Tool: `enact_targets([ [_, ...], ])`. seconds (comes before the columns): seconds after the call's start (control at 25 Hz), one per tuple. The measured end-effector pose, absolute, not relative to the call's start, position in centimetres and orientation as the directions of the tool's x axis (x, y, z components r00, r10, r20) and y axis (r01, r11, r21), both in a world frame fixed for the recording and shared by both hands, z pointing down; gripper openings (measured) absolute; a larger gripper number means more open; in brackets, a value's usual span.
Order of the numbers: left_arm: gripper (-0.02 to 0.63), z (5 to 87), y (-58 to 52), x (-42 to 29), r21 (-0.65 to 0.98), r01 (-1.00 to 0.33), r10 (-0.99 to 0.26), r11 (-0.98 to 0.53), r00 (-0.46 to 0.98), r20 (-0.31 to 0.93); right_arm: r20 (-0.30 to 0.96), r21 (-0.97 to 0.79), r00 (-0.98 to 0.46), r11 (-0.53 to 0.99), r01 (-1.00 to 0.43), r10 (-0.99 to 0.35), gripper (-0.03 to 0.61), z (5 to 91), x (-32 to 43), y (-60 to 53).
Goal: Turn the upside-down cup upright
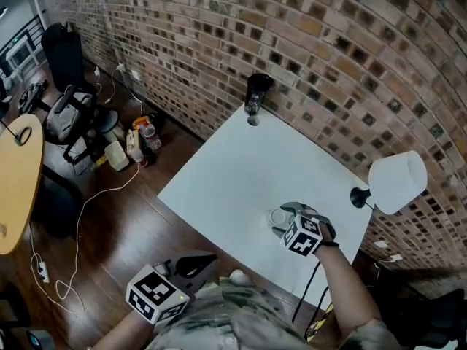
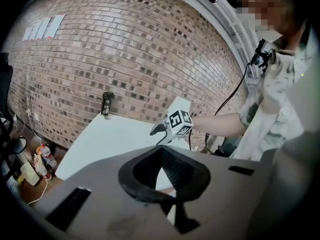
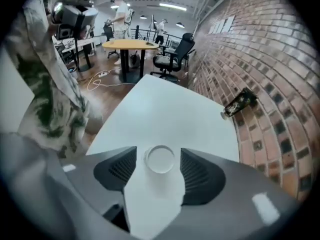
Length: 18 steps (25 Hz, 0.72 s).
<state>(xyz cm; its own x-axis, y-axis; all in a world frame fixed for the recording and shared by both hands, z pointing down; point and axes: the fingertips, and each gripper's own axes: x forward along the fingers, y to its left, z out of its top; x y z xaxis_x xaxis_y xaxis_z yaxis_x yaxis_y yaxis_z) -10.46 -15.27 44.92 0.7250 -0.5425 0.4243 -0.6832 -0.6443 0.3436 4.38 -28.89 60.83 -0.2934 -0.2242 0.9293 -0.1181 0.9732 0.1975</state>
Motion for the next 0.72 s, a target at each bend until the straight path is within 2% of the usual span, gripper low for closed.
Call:
enact_targets([
  [0.28,0.006,45.9,-17.0,-13.3,0.371,-0.702,-0.553,-0.608,0.71,0.436,0.983,0.08,-0.164,0.997,-0.008,-0.08,0.29,64.9,4.3,-30.0],
  [0.44,0.006,46.6,-17.3,-14.1,0.384,-0.707,-0.552,-0.593,0.705,0.446,0.991,0.046,-0.123,0.999,0.022,-0.042,0.276,65.6,4.8,-29.9],
  [0.56,0.006,46.6,-17.6,-14.1,0.389,-0.702,-0.544,-0.597,0.71,0.446,0.987,0.043,-0.154,0.999,-0.007,-0.043,0.261,65.4,4.9,-29.9],
  [0.72,0.006,46.3,-18.2,-13.3,0.379,-0.687,-0.53,-0.62,0.723,0.443,0.961,0.064,-0.26,0.99,-0.127,-0.096,0.259,64.7,5.1,-30.4],
])
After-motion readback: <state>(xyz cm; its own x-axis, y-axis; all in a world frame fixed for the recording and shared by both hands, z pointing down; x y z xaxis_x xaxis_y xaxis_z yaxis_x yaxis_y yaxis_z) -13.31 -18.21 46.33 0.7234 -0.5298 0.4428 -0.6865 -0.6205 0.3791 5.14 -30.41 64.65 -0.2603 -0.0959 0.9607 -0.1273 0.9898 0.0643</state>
